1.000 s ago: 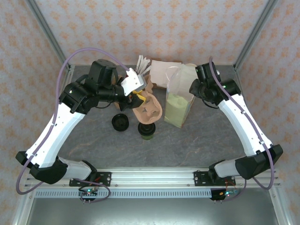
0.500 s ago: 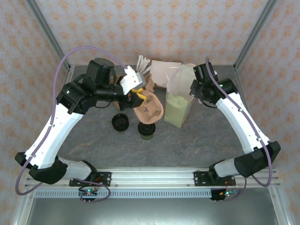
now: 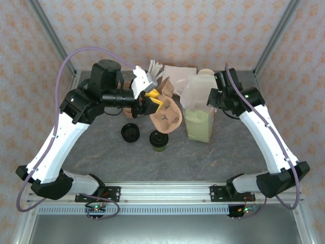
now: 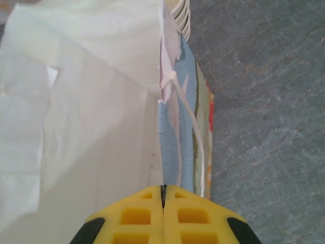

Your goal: Pack the takeout coffee

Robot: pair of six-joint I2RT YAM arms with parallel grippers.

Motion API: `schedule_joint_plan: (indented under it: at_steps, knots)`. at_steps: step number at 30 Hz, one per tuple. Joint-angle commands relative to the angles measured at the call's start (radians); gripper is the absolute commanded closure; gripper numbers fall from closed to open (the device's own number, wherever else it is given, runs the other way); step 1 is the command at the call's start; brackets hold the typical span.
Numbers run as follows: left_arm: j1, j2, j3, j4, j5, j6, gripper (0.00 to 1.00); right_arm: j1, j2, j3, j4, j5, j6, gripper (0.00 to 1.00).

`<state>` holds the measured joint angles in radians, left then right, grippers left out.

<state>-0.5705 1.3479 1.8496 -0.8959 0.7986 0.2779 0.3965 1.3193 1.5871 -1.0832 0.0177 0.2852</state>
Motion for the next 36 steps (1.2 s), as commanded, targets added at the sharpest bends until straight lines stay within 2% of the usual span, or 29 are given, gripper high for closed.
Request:
schedule_joint_plan:
  at_steps: [1,10,22,32,36]
  knots:
    - [-0.018,0.011,0.06,0.062,0.077,-0.082,0.66,0.022,-0.062,0.044,-0.066,-0.006,-0.091,1.0]
    - [-0.043,0.052,0.087,0.143,0.191,-0.243,0.65,0.108,-0.144,-0.034,-0.064,-0.018,-0.173,1.0]
    - [-0.063,0.141,0.11,0.145,0.235,-0.294,0.65,0.169,-0.21,-0.098,-0.015,-0.078,-0.192,1.0]
    - [-0.063,0.27,0.225,0.089,0.277,-0.336,0.65,0.183,-0.24,-0.111,-0.007,-0.111,-0.212,1.0]
    - [-0.063,0.311,0.264,0.051,0.294,-0.31,0.65,0.185,-0.244,-0.109,-0.007,-0.12,-0.218,1.0]
